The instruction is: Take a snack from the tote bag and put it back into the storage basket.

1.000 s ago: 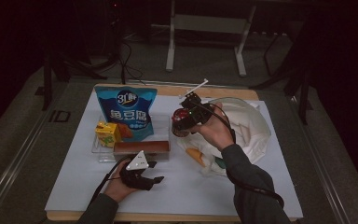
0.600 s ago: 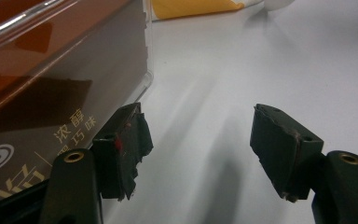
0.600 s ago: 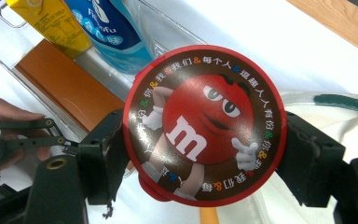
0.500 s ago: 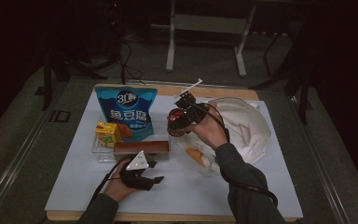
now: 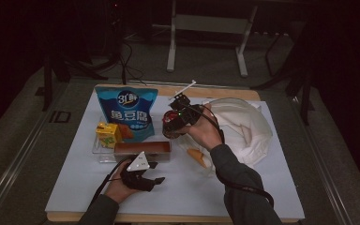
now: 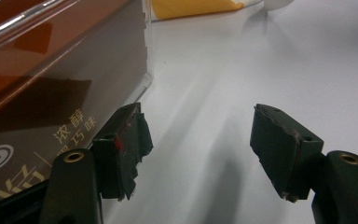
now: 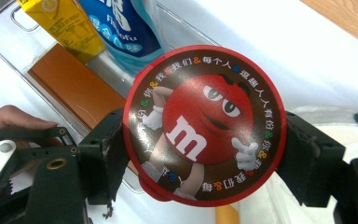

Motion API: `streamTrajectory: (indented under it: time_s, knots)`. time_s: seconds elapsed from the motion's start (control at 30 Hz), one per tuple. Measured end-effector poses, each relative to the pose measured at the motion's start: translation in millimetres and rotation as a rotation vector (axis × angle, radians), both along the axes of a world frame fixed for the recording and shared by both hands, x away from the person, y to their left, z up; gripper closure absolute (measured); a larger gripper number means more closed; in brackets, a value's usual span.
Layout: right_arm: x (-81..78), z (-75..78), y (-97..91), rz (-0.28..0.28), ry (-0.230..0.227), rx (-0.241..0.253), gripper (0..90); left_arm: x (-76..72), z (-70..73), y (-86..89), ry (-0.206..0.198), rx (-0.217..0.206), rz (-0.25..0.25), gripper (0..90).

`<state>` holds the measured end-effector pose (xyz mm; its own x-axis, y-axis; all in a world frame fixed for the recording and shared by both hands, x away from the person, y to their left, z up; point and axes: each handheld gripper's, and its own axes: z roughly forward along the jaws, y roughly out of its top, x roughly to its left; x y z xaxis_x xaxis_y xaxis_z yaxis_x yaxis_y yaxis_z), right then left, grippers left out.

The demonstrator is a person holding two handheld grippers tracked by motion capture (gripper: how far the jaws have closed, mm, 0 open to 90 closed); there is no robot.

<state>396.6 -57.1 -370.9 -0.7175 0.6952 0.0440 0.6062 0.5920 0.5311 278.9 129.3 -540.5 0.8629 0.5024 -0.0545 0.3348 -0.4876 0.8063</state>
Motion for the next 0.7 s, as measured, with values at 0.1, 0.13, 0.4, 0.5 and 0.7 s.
streamTrajectory:
  time_s: [0.1,0.13,0.4,0.5,0.7]
  knots:
    - [0.1,-1.5,2.6,0.003,0.001,0.001,25.8,0.0,0.0,-0.1,0.000,-0.001,0.001,34.8]
    - [0.0,-1.9,3.7,0.002,0.004,0.001,25.8,-0.1,0.0,-0.1,0.000,-0.001,0.000,34.8]
    - [2.0,-7.1,11.8,0.011,0.015,0.004,25.8,0.0,0.0,0.0,0.001,-0.002,0.000,34.8]
    - [2.1,-8.4,15.1,0.015,0.016,0.005,25.8,-0.1,0.0,0.0,0.001,-0.003,-0.001,34.8]
    - [1.7,-9.8,22.0,0.023,0.019,0.007,25.8,-0.1,0.0,0.0,0.000,-0.002,0.000,34.8]
